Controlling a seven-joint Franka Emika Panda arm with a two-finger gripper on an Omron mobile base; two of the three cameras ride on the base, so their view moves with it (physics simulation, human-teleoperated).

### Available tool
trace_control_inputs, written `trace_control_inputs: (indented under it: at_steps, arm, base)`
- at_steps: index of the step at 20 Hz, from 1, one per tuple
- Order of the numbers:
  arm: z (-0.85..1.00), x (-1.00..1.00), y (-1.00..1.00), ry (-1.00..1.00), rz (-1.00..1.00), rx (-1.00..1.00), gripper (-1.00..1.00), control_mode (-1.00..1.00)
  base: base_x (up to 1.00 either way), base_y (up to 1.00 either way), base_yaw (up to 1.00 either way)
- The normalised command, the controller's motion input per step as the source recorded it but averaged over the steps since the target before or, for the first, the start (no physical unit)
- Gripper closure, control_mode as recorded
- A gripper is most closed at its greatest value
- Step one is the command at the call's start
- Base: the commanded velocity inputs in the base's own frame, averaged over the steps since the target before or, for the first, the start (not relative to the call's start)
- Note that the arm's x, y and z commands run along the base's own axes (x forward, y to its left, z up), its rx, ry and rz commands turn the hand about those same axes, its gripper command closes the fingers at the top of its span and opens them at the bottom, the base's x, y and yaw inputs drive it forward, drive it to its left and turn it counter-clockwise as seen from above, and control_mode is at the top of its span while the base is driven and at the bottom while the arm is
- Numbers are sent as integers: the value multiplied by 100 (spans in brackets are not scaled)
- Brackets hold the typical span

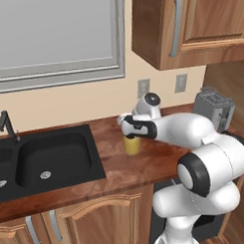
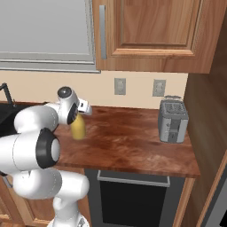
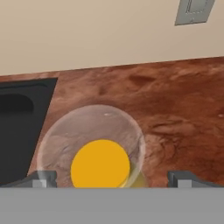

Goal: Place the pitcher and cup on the dining counter for serving.

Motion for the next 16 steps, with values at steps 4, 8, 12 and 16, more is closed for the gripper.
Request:
trace_control_inputs:
  at_steps: [4,8,12,16]
  arm:
    - [-3,9,9,0,0,0,-100,-100]
    - [-8,4,3,0,0,0,100,-100]
    - [-13,0,0,0,0,0,100,-100]
    - [-7,0,0,-1,0,0,100,-100]
  base:
    - [0,0,0]
    - [0,0,0]
    - [0,0,0]
    - [0,0,0]
